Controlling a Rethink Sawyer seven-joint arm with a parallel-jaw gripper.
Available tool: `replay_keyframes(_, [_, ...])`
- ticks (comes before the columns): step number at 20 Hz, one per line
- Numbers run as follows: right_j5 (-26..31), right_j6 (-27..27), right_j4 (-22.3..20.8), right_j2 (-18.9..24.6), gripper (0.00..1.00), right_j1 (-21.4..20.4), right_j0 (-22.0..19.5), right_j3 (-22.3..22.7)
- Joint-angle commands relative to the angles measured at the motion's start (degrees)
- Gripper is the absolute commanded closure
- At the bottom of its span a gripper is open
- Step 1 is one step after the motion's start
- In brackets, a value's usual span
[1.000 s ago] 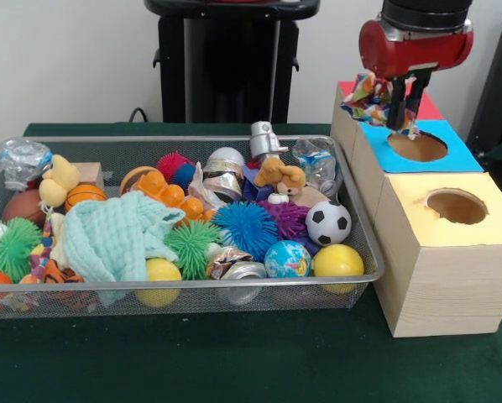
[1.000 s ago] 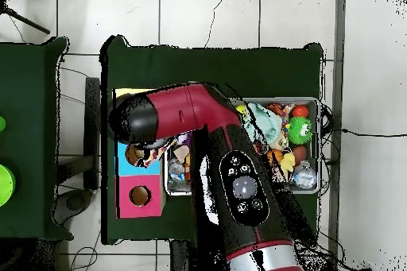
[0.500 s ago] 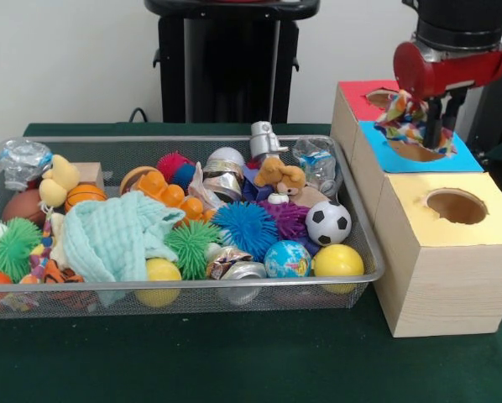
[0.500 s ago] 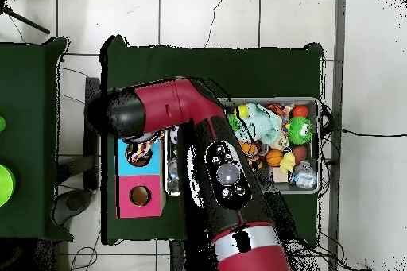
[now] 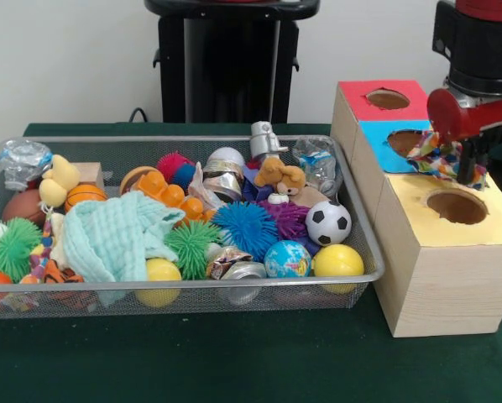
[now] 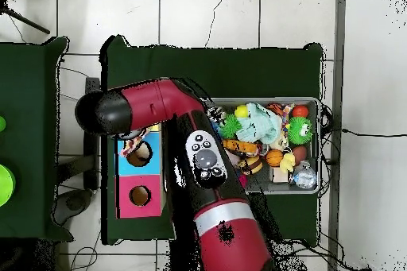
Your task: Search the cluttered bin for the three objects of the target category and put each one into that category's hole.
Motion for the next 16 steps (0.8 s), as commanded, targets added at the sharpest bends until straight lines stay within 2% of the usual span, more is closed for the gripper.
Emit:
replay_keyframes(1, [-0.88, 5.26, 1.09, 0.75, 1.0, 6.24, 0.87, -6.96])
replay_keyframes(6, [2.29, 3.08, 1.48, 1.17, 1.0, 8.51, 1.06, -12.76])
replay_keyframes(10, [8.88, 0.1, 1.76, 1.34, 1.0, 8.77, 1.02, -17.6])
replay_keyframes(16, [17.7, -6.61, 0.65, 2.58, 1.0, 11.4, 0.05, -26.4])
